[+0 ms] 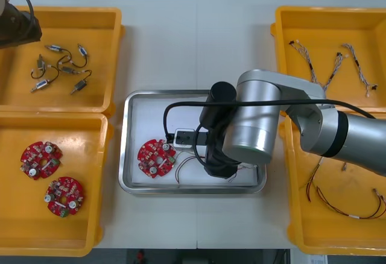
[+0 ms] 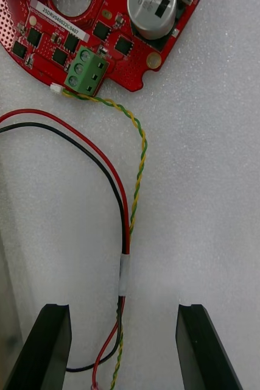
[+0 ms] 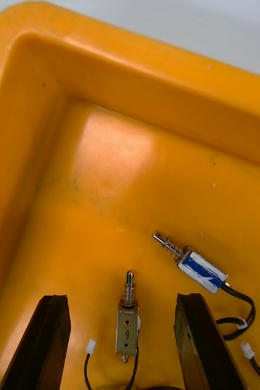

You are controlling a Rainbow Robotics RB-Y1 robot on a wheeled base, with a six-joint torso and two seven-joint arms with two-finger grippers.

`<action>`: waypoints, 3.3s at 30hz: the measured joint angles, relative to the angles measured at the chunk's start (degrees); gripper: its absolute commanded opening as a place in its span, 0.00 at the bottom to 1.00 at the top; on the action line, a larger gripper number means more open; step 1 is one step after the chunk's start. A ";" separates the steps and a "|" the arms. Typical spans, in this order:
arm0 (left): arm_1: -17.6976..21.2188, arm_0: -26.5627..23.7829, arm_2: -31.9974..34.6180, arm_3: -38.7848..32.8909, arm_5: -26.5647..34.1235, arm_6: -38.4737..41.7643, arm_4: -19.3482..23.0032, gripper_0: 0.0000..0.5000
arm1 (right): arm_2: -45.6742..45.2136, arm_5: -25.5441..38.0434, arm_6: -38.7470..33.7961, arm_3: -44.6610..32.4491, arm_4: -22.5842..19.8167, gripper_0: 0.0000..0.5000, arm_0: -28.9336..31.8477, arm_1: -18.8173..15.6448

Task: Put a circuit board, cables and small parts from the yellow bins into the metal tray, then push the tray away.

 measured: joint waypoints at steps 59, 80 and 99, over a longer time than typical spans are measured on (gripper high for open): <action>-1.85 -0.46 -8.01 10.13 -5.35 -13.03 14.86 0.00 | -52.80 17.32 -40.87 15.14 -8.75 1.00 8.23 -16.87; 5.58 -0.47 0.62 -13.76 20.44 -7.94 10.97 0.00 | -52.80 0.03 -21.94 33.40 -2.24 1.00 8.21 -17.54; 5.65 1.74 0.77 -43.13 35.04 27.62 11.55 0.00 | -52.80 -25.69 -12.31 49.43 -1.67 1.00 8.20 -16.54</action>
